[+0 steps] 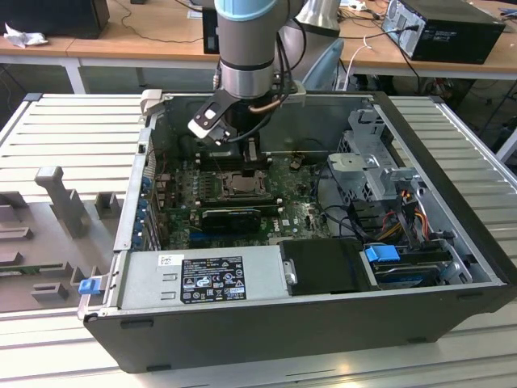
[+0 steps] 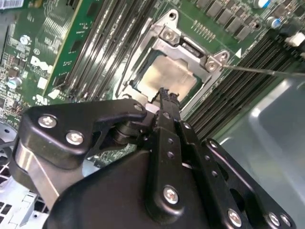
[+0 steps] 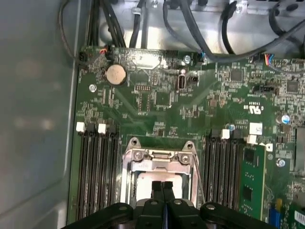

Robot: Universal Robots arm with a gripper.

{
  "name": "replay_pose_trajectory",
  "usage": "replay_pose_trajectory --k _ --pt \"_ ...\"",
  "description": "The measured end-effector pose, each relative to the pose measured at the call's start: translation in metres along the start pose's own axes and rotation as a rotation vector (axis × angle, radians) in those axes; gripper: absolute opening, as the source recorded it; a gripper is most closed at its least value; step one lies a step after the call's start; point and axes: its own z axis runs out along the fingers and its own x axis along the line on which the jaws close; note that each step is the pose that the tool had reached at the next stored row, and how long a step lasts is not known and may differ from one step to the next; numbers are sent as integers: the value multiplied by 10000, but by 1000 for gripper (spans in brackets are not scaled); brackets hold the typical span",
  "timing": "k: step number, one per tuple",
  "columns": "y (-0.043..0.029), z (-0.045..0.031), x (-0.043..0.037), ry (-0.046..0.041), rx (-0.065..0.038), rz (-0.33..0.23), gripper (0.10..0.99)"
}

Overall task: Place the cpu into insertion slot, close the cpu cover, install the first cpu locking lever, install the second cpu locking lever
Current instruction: 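Close the cpu cover, then install the first cpu locking lever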

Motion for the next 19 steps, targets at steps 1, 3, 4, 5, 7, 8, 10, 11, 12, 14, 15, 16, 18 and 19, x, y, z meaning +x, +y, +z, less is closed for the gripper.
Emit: replay_pose_trajectory --k 1,3,4,5,7,8,10,11,12,14,15,16,18,19 --pt "-15 -1 1 10 -1 1 106" --pt "-44 -2 3 23 -3 2 106" --pt "-62 -3 4 28 -3 3 106" --pt "-71 -3 5 29 -3 3 106" --pt "-125 -7 7 29 -3 3 106" --pt "-152 -9 8 28 -3 2 106" --pt "-172 -9 10 30 -3 3 106" --pt "-179 -10 10 29 -2 3 106" --pt "-179 -11 10 29 -2 2 106" --pt "-179 -19 9 28 -1 1 106" --pt "-178 -33 10 29 -2 2 106" --pt "-176 -58 11 30 -3 2 106" --pt "-174 -101 11 30 -2 3 106" --pt "-173 -119 11 30 -2 3 106"
